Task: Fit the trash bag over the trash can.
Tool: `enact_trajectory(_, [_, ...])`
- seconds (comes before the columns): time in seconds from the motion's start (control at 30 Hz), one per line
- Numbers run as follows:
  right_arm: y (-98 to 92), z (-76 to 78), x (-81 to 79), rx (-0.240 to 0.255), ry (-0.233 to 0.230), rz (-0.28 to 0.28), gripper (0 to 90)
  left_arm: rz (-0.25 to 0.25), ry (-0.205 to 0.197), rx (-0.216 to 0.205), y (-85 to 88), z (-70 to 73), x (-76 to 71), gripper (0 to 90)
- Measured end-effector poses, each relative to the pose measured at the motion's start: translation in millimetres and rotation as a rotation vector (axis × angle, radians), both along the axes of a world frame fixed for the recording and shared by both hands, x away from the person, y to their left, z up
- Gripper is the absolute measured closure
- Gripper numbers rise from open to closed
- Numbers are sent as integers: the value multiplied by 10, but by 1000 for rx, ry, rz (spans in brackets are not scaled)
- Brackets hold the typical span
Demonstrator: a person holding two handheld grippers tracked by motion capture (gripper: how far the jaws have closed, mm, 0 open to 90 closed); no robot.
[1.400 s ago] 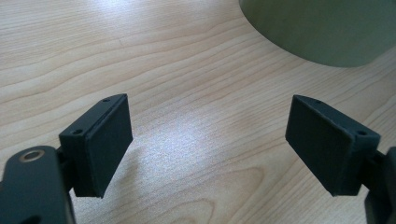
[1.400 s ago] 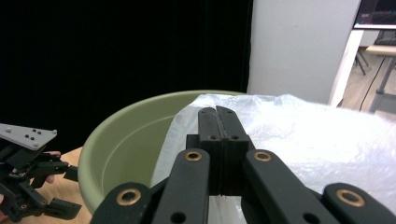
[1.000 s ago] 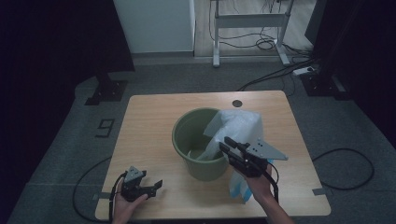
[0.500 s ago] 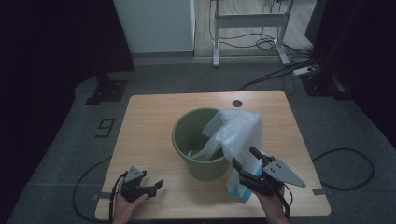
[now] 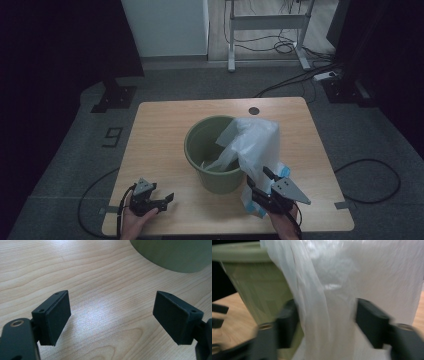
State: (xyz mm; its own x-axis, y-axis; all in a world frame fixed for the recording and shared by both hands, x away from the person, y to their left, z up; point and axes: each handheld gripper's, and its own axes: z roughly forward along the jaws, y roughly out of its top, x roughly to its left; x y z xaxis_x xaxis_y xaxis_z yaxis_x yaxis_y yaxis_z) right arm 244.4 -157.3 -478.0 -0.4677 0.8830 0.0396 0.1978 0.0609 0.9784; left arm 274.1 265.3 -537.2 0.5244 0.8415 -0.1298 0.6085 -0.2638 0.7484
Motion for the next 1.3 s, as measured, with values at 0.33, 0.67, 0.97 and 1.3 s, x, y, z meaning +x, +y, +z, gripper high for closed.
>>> enact_trajectory(0.33, [-313,73,51,-6,-13,-100,856,48,-72,-76,39,131,-43,189])
enact_trajectory(0.67, [-558,487,152,7,-115,-147,884,53,-122,-133,-65,363,-97,198])
enact_trajectory(0.97, [-458,1037,228,54,-246,-94,885,73,-236,-137,-214,813,-230,212])
enact_trajectory(1.3, [-95,1163,229,27,-272,21,885,34,-319,-149,-378,1190,-301,217])
